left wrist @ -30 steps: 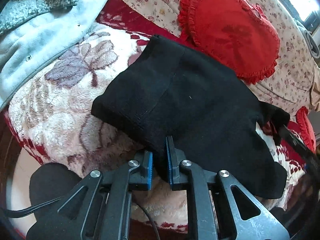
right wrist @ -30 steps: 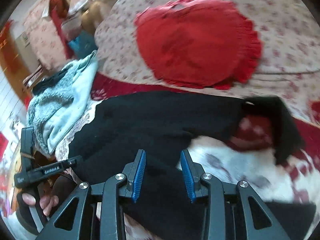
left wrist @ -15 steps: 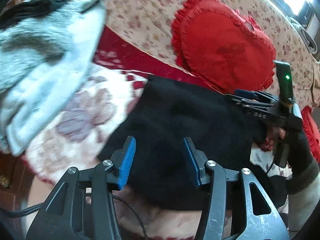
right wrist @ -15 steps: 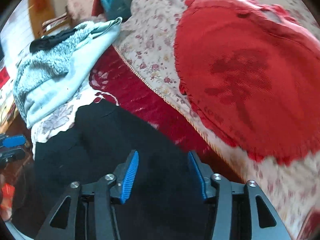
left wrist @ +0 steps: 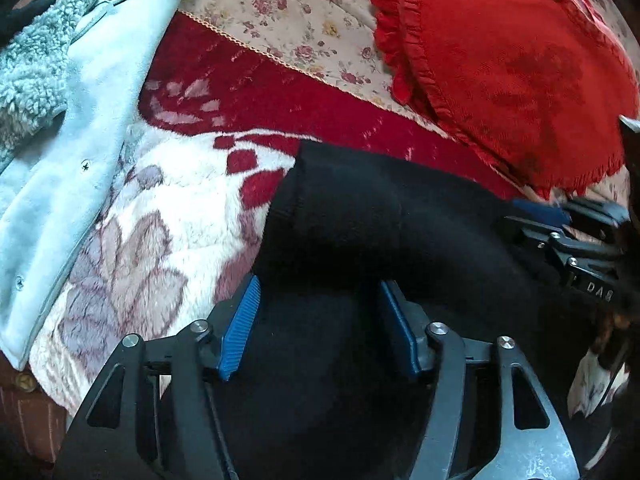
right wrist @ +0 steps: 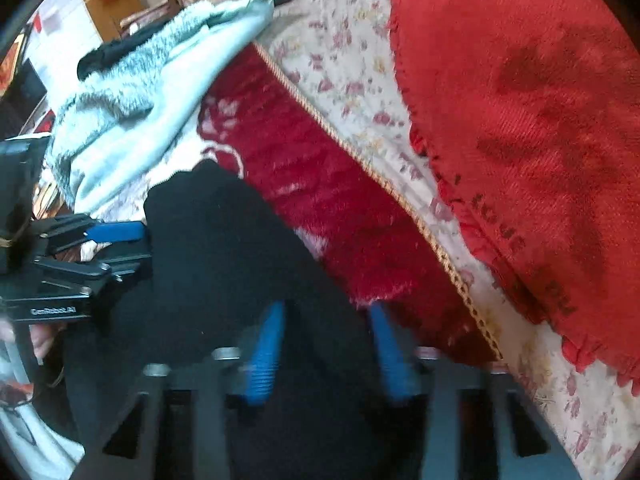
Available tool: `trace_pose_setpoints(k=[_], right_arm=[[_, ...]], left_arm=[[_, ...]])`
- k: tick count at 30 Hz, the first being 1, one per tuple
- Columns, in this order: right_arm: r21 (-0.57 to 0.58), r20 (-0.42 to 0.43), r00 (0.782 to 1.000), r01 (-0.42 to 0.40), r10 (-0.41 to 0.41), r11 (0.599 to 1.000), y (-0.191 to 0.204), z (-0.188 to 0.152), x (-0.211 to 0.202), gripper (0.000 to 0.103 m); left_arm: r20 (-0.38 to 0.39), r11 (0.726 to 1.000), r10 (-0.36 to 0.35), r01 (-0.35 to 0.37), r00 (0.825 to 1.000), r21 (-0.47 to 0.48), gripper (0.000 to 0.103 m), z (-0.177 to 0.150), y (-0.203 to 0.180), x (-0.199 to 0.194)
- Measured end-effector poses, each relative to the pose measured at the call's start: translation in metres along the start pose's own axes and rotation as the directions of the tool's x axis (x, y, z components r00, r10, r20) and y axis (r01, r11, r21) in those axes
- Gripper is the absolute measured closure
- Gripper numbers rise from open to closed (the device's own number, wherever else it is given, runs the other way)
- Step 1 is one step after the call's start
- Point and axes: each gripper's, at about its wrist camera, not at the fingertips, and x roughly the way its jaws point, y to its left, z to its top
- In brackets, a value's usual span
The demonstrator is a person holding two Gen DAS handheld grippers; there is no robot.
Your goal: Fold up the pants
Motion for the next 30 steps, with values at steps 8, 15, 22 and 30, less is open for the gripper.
trace_pose_setpoints(k=[8,15,22,30], right_arm=[[-0.012,0.16,0.986,0.057,-0.055,0.998,0.055,-0.022,-0.083,0.097],[-0.032,0.264,0.957,0.138,-0.124,0.99,0.12,-0.057,-0.128,0.101],[0.082,0.156,0.974,0.155,-0.167,0.984,0.073,-0.042,-0.095,0.05],[0.045,0.042,0.99,0.129,-0.131,0.991,0.016,-0.002,-0.036,0.05]], left_arm=[[0.085,0.994,0.018,-0.008,0.996,-0.111,0.041,-0.017,0.046,-0.048],[0.157,0.976,0.037,-0.002,0.987,-0.218,0.041,-0.047,0.099,-0.1],[0.098,0.989,-0.063,0.075,0.993,-0.129,0.041,-0.06,0.066,-0.089],[0.031,0.992,-0.113,0.115,0.993,-0.052,0.041,-0.034,0.02,-0.049]])
